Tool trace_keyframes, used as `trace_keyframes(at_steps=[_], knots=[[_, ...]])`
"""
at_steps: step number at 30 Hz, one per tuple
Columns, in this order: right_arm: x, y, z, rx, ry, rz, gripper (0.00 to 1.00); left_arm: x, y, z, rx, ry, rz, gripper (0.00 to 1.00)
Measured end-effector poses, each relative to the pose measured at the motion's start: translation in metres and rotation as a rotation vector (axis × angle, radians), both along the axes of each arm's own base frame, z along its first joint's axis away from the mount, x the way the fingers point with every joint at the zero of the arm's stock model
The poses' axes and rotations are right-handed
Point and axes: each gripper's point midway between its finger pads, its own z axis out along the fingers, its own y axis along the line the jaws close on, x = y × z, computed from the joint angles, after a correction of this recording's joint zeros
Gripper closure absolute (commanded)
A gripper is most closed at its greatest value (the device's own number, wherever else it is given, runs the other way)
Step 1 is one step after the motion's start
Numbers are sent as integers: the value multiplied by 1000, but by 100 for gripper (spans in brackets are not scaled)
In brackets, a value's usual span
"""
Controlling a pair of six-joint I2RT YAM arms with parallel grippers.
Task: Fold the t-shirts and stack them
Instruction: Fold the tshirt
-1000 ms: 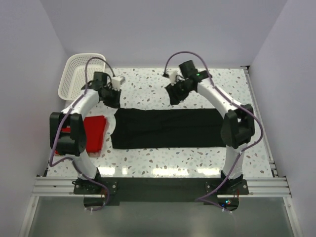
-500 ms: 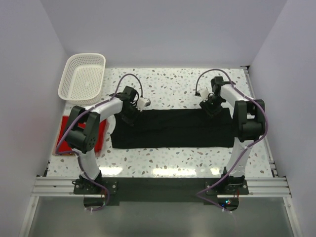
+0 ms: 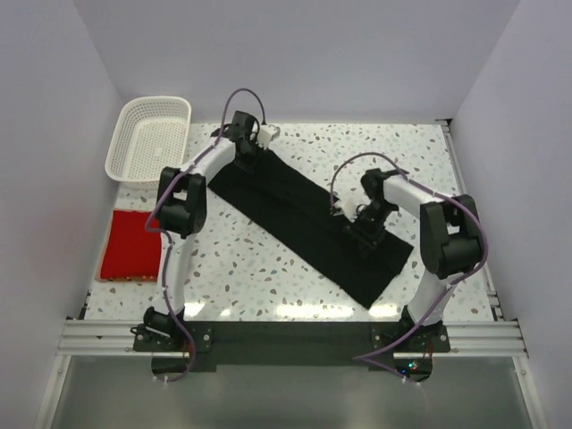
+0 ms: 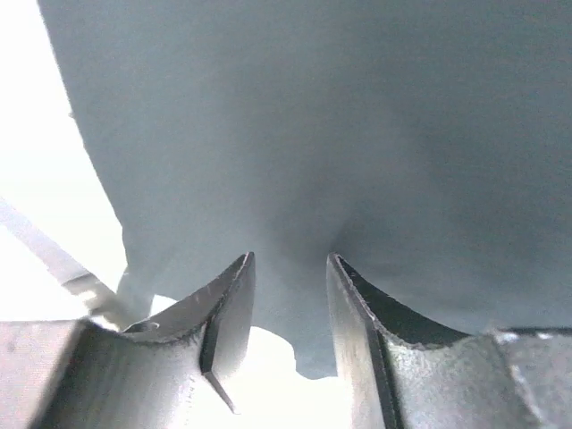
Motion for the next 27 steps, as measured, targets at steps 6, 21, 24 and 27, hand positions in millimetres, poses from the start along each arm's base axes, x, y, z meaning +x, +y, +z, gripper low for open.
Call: trace_keyframes(at_steps=[6,21,24,27], knots=[[-53,73,51,217,168,144,58,74,-23,25,-91,-195,15,75],[11,24,19,61,75,12,78,-33,-38,56,-219,-43,16,86],[0,23,5,13,90,45,78,-49,-34,20,-183,63,36,89],[-16,29,-5,-17,116,95,78,-54,-31,-5,-163,120,55,90]])
